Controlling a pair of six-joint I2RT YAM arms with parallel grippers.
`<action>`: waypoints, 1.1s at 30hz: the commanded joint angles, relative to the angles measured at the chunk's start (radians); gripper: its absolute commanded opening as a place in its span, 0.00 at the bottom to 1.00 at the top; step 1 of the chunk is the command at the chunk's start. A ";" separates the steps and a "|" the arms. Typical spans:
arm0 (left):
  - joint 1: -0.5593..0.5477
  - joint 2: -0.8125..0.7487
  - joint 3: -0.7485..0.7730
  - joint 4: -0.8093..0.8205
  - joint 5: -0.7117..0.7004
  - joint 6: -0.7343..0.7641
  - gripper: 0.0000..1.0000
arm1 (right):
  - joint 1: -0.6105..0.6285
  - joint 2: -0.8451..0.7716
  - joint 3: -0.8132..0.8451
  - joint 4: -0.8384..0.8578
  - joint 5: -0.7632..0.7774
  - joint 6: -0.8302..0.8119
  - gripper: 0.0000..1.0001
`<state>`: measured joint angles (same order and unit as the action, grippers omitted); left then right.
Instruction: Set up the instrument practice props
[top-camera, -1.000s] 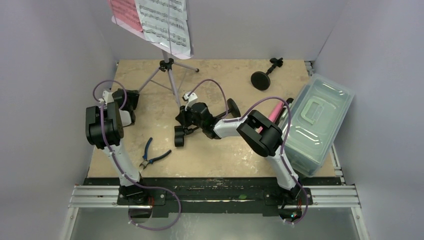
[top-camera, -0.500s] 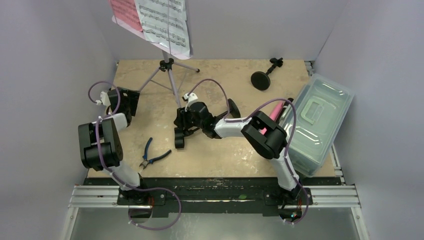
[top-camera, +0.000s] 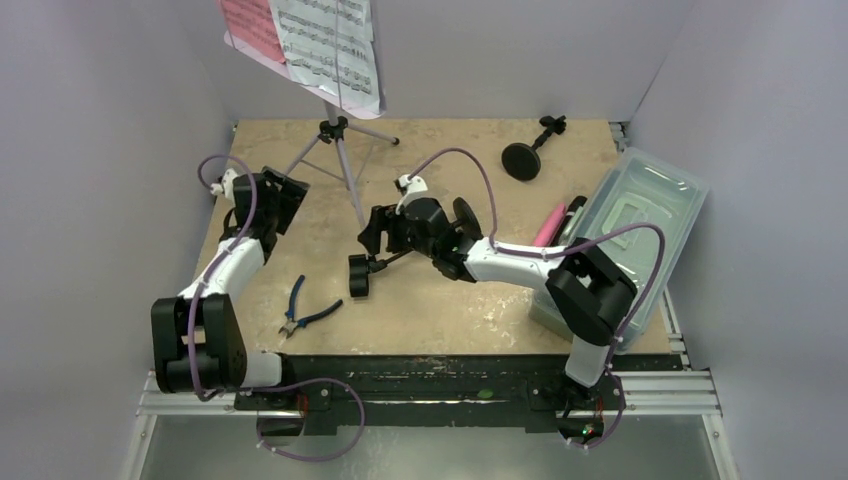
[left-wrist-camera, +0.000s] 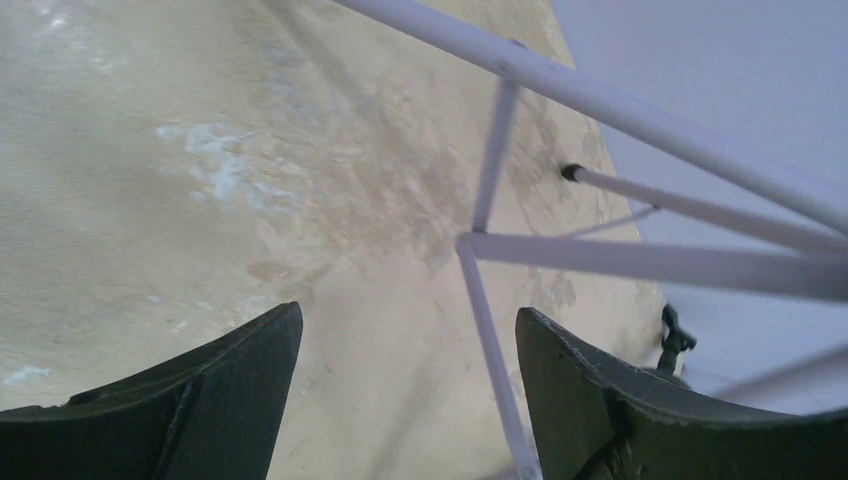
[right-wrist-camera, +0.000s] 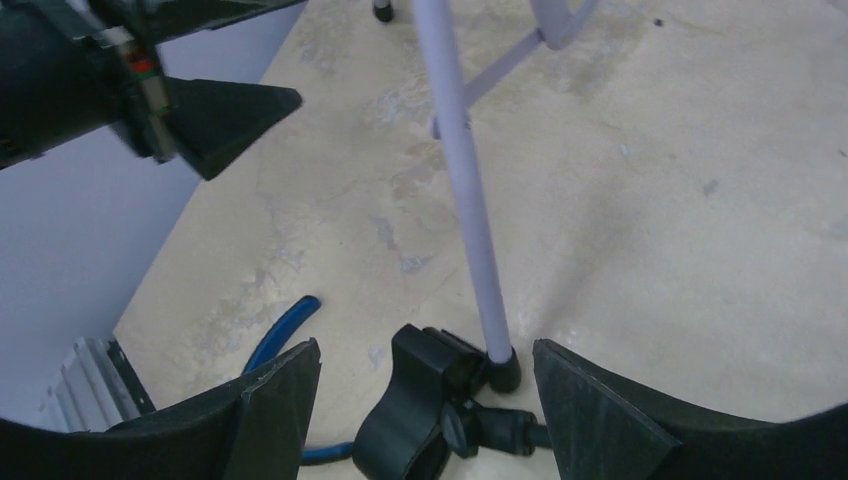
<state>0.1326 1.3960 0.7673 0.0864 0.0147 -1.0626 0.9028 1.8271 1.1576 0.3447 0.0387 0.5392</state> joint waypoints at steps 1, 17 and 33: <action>-0.105 -0.101 0.124 -0.188 -0.142 0.215 0.78 | -0.012 -0.076 -0.060 -0.137 0.193 0.297 0.82; -0.324 -0.267 0.253 -0.290 -0.248 0.569 0.77 | -0.034 -0.058 -0.162 -0.245 0.375 0.758 0.76; -0.323 -0.270 0.256 -0.191 0.074 0.675 0.69 | -0.088 0.092 -0.174 -0.110 0.269 0.835 0.53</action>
<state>-0.1905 1.1015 0.9852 -0.1207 0.0227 -0.4225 0.8192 1.8885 0.9932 0.2195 0.3340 1.3346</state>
